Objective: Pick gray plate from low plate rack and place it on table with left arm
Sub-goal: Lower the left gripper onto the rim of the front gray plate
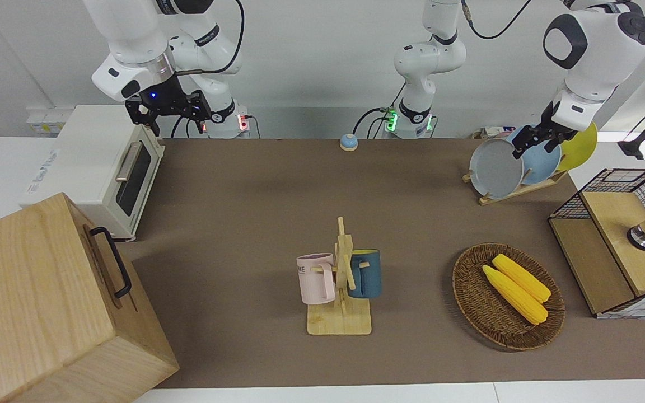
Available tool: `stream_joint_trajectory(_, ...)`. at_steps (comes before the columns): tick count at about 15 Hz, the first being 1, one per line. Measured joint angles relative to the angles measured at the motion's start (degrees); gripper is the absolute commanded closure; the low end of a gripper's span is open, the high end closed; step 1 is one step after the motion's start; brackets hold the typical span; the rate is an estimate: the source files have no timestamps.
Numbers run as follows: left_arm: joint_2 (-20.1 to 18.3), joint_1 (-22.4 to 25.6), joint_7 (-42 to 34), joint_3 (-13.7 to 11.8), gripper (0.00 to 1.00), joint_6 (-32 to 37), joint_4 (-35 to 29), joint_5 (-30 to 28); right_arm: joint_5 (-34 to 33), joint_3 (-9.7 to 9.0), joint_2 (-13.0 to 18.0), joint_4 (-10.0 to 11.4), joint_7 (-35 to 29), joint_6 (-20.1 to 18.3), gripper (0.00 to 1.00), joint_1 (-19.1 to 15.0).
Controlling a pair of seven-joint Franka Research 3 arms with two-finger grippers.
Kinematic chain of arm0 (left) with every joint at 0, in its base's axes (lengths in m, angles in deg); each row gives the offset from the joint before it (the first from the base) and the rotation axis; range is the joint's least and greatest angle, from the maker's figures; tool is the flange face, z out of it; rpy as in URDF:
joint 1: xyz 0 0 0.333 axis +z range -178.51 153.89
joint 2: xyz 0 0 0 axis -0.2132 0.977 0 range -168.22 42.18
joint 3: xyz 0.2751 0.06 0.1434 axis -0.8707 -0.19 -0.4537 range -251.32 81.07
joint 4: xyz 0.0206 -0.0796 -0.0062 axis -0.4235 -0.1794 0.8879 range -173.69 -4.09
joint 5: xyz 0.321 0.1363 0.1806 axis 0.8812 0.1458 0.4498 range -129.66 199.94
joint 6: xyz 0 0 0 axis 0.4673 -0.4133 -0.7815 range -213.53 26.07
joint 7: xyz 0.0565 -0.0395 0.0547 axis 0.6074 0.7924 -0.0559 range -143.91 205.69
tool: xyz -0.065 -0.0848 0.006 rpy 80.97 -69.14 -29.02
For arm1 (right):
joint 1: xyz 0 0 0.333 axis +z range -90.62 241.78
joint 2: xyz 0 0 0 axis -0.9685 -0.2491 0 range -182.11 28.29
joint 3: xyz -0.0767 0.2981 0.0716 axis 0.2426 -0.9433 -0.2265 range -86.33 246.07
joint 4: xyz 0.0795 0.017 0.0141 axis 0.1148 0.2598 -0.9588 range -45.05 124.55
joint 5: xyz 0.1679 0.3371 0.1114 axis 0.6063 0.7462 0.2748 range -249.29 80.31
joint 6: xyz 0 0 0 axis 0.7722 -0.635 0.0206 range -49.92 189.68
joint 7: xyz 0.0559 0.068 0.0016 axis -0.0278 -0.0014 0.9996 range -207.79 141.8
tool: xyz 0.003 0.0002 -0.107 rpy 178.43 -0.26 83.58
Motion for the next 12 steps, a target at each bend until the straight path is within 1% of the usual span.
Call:
stream_joint_trajectory(3, -2.04, 1.03, -0.06, -0.18, 0.00, -2.82, -5.34, 0.11, 0.00, 0.00, 0.00, 0.00, 0.00, 0.00, 0.017, 0.00)
stream_joint_trajectory(5, -3.06, 1.64, -0.21, -0.29, 0.00, -3.99, -7.92, 2.25, 0.00, 0.00, 0.00, 0.00, 0.00, 0.00, 0.017, 0.00)
stream_joint_trajectory(10, -3.69, 1.99, 0.05, -0.30, 0.01, -4.60, -10.82, 7.15, 0.00, 0.00, 0.00, 0.00, 0.00, 0.00, 0.017, 0.00)
stream_joint_trajectory(12, -3.69, 1.99, 0.53, -0.26, 0.01, -5.55, -12.12, 8.06, 0.00, 0.00, 0.00, 0.00, 0.00, 0.00, 0.017, 0.00)
